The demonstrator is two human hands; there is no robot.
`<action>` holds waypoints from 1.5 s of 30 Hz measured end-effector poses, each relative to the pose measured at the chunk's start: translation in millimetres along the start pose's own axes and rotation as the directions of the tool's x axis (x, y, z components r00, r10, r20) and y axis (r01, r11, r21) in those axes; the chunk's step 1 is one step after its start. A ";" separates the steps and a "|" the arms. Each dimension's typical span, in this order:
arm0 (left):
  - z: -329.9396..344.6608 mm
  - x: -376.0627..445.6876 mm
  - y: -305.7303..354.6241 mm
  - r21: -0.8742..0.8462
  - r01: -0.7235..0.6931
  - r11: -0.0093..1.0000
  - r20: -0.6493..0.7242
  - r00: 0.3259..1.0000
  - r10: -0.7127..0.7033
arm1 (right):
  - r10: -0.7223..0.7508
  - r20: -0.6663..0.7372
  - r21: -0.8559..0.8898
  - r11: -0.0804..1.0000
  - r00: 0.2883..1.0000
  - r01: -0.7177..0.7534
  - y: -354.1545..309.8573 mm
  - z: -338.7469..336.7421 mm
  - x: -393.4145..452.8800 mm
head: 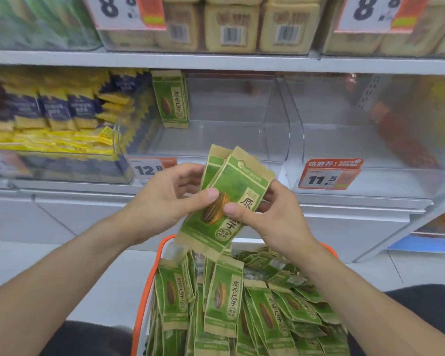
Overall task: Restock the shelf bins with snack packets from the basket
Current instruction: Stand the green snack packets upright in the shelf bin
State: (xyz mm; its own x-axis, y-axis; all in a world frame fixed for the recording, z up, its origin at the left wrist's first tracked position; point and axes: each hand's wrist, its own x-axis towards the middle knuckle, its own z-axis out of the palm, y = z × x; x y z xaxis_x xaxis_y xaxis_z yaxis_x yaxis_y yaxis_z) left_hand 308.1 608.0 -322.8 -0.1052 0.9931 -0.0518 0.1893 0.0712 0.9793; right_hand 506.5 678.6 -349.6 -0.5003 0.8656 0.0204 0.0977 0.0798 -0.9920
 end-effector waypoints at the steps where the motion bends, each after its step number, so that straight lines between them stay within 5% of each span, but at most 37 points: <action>1: -4.2 -2.4 -1.4 0.046 -0.017 0.999 0.019 1.000 0.016 | -0.029 -0.019 -0.040 0.999 0.999 0.028 -2.3 2.6 0.8; 6: -16.8 -19.8 -26.3 0.129 -0.005 0.992 -0.026 1.000 0.008 | -0.090 0.020 -0.239 0.967 0.996 0.092 -7.3 19.0 -0.4; 9: -25.9 -17.7 -25.2 0.073 -0.081 0.994 -0.095 0.992 0.088 | -0.079 0.139 -0.278 0.954 0.987 0.115 -12.9 25.1 7.0; 12: -32.4 -6.3 -15.6 0.144 -0.194 0.971 -0.133 0.968 0.213 | -0.130 0.101 -0.257 0.954 0.986 0.152 -24.3 27.7 26.0; 15: -40.9 8.5 -15.1 0.378 -0.208 0.902 -0.337 0.877 0.344 | -0.222 0.026 -0.261 0.940 0.975 0.221 -45.8 34.7 51.6; 18: -55.7 18.8 -19.7 0.571 -0.049 0.819 -0.552 0.717 0.427 | -0.290 -0.077 -0.349 0.904 0.954 0.247 -57.7 43.5 86.4; 20: -64.7 25.3 -28.2 0.620 0.069 0.782 -0.598 0.687 0.413 | -0.290 -0.081 -0.410 0.882 0.954 0.233 -58.7 50.7 111.5; 23: -68.8 32.7 -41.4 0.644 0.212 0.735 -0.628 0.695 0.350 | -0.192 -0.046 -0.438 0.886 0.980 0.153 -49.0 67.0 148.6; 27: -68.7 37.5 -49.8 0.607 0.188 0.772 -0.646 0.682 0.342 | -0.040 -0.034 -0.481 0.877 0.999 0.019 -29.3 91.6 195.1; 35: -69.8 44.3 -60.6 0.624 0.198 0.756 -0.674 0.626 0.392 | -0.082 -0.126 -0.410 0.912 0.989 0.023 -15.2 133.3 277.2; 41: -71.3 48.3 -65.1 0.638 0.208 0.742 -0.680 0.606 0.414 | 0.006 -0.233 -0.589 0.795 0.973 -0.146 3.9 146.2 304.5; 45: -68.5 53.0 -66.3 0.657 0.250 0.712 -0.680 0.606 0.414 | -0.057 -0.218 -0.521 0.851 0.974 -0.067 8.8 143.1 305.2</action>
State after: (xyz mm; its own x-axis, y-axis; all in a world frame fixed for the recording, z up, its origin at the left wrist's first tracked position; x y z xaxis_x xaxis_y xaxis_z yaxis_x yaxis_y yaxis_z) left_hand 223.1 649.5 -377.1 -0.6486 0.5675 0.5071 0.7494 0.3600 0.5557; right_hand 231.6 872.8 -369.9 -0.3059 0.9464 0.1033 0.5646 0.2677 -0.7807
